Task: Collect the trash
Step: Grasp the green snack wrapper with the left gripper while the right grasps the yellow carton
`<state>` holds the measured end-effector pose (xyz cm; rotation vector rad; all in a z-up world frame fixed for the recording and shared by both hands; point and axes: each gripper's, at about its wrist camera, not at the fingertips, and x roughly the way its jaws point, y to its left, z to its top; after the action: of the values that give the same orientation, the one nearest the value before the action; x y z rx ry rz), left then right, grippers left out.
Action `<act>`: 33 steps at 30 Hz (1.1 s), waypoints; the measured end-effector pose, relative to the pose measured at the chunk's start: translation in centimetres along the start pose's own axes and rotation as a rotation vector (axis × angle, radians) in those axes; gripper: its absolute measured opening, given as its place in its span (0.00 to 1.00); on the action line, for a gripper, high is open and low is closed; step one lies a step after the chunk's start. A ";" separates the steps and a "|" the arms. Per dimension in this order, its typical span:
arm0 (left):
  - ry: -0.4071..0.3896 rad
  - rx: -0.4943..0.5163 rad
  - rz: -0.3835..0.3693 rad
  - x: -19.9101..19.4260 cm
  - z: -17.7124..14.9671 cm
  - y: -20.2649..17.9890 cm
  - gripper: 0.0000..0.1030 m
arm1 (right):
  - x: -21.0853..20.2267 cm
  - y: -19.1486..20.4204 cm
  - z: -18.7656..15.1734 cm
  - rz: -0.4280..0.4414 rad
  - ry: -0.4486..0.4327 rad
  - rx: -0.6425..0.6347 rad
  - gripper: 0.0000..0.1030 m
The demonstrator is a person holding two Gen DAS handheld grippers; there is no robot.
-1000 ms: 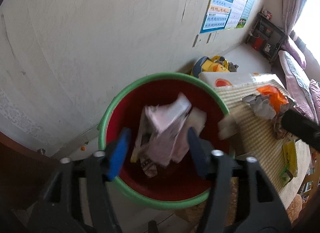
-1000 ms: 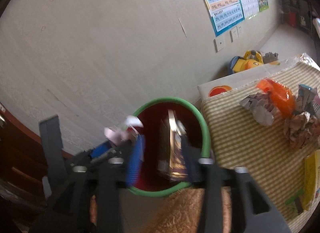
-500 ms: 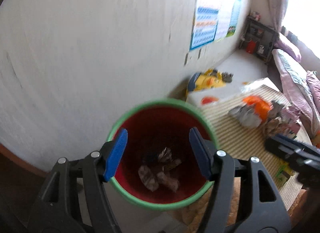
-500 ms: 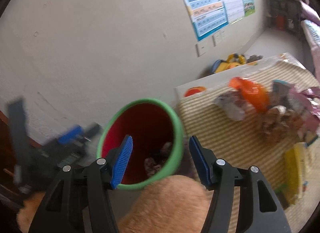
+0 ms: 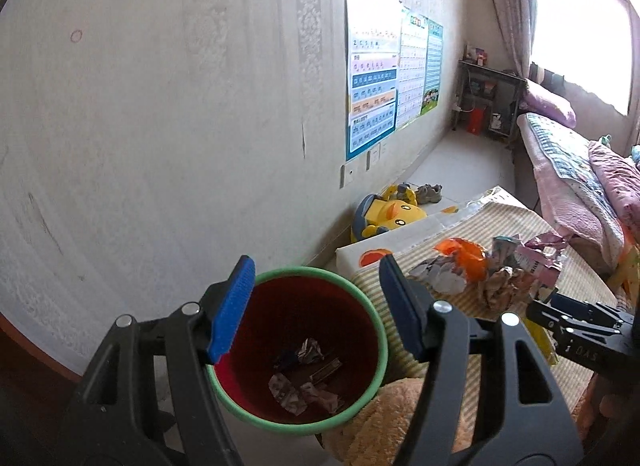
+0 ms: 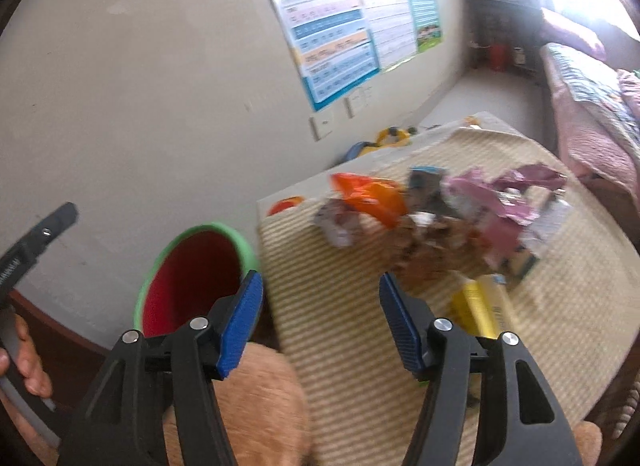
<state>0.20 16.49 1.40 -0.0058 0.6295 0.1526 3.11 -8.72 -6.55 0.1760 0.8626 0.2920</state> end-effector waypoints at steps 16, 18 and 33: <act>0.236 -0.038 -0.200 4.4 -4.0 -5.2 0.62 | 0.6 -12.0 -4.6 -0.199 0.153 0.174 0.71; 0.253 -0.017 -0.207 4.8 -4.5 -6.3 0.62 | 1.7 -12.8 -4.3 -0.173 0.164 0.201 0.71; 0.371 0.168 -0.323 5.8 -8.0 -15.7 0.62 | 2.4 -15.5 -3.6 -0.084 0.168 0.243 0.43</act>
<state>2.36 1.36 -9.14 0.0270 0.9998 -0.2193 4.63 -22.53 -14.73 0.3440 1.0687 0.1235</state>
